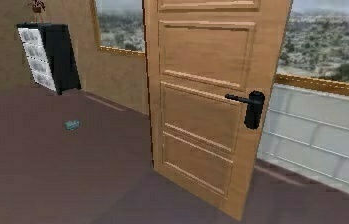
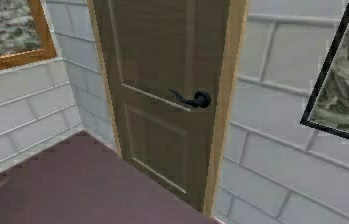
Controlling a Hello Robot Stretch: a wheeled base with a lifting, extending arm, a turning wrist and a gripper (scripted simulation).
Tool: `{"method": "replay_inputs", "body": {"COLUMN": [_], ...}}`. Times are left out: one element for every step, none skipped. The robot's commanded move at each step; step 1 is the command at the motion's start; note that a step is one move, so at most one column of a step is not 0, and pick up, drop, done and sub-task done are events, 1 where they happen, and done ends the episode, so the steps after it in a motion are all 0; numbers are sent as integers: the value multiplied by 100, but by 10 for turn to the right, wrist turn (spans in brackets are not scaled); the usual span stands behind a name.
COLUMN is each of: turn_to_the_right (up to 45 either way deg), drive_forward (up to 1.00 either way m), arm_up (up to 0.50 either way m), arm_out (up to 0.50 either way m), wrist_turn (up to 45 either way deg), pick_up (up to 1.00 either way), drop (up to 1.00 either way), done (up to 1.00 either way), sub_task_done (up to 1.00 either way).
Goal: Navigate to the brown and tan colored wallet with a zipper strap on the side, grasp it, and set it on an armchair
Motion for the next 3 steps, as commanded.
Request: {"method": "replay_inputs", "body": {"turn_to_the_right": [-450,-60,0], "drive_forward": [0,0,100], "arm_up": [0,0,0], "arm_out": [0,0,0], "wrist_turn": [0,0,0], "pick_up": [0,0,0], "drop": [0,0,0], "done": [0,0,0], "sub_task_done": [0,0,0]}}
